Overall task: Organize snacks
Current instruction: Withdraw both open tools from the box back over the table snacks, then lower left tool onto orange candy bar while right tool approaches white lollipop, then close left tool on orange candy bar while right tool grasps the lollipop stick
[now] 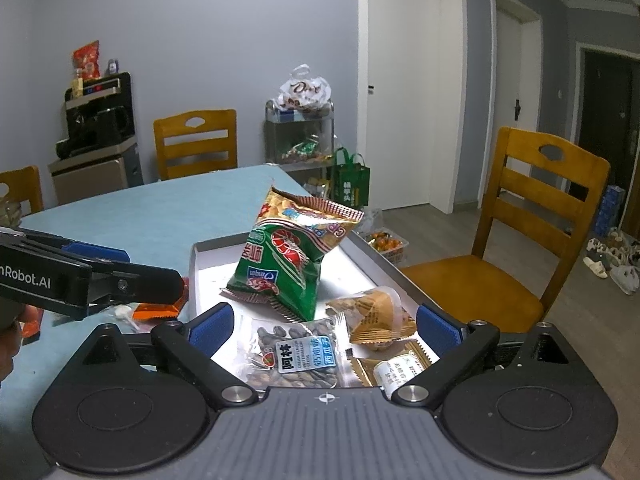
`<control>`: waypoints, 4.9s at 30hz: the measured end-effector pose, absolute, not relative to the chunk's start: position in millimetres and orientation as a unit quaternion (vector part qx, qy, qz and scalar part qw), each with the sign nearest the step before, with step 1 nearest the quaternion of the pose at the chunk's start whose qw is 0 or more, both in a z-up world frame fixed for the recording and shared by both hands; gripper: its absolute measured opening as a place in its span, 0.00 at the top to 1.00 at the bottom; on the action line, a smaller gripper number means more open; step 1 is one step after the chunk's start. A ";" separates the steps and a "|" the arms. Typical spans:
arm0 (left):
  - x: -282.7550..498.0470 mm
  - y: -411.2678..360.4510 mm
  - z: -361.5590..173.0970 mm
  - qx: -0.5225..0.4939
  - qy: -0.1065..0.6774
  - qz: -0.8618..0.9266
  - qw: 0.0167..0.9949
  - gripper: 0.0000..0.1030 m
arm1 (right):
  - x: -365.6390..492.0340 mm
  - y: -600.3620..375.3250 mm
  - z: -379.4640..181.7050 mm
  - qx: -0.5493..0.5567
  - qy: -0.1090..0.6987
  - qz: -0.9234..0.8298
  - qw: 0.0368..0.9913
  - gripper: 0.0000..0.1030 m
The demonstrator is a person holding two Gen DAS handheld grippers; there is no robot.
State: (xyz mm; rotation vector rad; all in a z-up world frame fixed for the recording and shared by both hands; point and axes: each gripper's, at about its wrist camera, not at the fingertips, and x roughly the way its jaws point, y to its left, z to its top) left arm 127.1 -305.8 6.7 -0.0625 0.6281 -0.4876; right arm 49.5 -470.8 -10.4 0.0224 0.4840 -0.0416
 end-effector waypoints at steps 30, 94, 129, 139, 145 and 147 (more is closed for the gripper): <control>108.0 -225.8 17.6 -0.011 0.302 -0.166 0.939 0.08 | 51.3 -417.2 -2.9 -0.014 0.246 0.007 0.969 0.00; 125.2 -92.1 -58.0 -0.057 0.352 0.046 0.933 0.18 | 135.7 -292.4 -60.0 -0.119 0.308 0.173 0.928 0.47; 125.3 -97.1 -62.9 -0.044 0.375 -0.011 0.926 0.82 | 115.1 -279.2 -57.7 -0.111 0.308 0.207 0.922 0.53; 123.4 -97.5 -62.8 -0.023 0.380 -0.019 0.925 0.80 | 114.7 -279.0 -57.7 -0.093 0.313 0.219 0.920 0.79; 124.6 -96.9 -63.7 -0.027 0.379 -0.018 0.925 0.82 | 112.8 -281.3 -53.6 -0.083 0.307 0.209 0.925 0.86; 124.5 -96.8 -63.5 -0.027 0.377 -0.014 0.926 0.83 | 112.2 -283.6 -51.6 -0.078 0.304 0.206 0.927 0.87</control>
